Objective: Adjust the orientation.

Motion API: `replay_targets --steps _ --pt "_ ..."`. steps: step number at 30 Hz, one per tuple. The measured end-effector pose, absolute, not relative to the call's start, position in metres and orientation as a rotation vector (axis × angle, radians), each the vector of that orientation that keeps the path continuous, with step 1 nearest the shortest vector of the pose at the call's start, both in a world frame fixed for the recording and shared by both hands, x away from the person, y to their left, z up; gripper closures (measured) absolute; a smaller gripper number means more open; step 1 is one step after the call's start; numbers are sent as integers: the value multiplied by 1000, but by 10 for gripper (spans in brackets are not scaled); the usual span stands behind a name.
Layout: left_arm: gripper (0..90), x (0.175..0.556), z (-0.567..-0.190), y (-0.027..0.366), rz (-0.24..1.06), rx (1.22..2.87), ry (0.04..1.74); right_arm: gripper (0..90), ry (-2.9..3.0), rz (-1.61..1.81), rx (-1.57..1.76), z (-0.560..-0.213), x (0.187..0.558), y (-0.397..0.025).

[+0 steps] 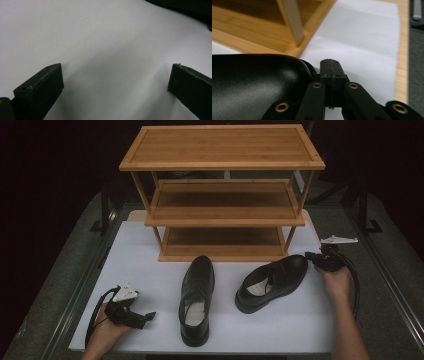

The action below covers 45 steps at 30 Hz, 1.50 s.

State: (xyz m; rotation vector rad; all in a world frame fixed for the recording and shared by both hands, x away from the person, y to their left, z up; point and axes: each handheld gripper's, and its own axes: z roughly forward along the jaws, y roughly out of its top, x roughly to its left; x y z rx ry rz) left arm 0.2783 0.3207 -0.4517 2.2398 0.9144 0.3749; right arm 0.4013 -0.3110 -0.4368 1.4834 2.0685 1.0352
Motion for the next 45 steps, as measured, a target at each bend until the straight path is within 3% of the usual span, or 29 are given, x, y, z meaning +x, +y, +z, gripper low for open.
replay_targets --steps 37,45 --pt "0 278 -452 321 374 2242 913 898 2305 1095 1215 -435 399 -234" --pt "0 278 -452 321 375 2242 911 898 2219 1122 1269 -425 372 -250"
